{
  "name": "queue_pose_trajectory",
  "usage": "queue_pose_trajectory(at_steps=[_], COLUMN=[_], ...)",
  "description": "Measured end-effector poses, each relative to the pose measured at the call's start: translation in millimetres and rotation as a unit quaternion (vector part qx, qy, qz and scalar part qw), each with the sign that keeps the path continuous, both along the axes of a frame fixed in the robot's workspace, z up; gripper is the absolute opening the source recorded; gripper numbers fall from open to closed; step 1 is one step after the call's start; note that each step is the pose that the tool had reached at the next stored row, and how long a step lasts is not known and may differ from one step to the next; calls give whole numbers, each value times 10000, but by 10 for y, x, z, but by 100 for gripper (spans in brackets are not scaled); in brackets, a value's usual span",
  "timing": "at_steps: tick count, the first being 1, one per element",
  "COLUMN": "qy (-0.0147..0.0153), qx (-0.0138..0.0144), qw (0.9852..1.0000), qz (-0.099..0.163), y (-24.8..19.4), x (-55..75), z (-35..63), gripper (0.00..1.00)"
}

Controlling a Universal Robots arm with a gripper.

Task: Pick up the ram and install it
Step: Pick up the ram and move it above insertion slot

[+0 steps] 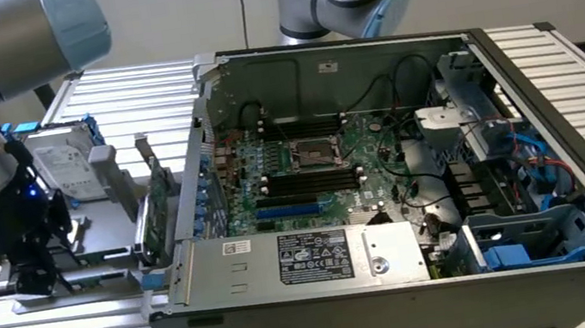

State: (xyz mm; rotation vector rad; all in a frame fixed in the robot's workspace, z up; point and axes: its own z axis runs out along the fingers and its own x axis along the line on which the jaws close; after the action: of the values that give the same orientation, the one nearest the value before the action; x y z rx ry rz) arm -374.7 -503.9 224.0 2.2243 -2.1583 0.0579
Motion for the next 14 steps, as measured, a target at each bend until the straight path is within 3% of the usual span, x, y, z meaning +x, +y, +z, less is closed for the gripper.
queue_pose_trajectory(at_steps=[8, 14], qy=[4, 5], qx=[7, 67], qw=[10000, 10000], qz=[5, 14], y=[0, 0], x=[-31, -56], z=[-125, -171], gripper=[42, 42])
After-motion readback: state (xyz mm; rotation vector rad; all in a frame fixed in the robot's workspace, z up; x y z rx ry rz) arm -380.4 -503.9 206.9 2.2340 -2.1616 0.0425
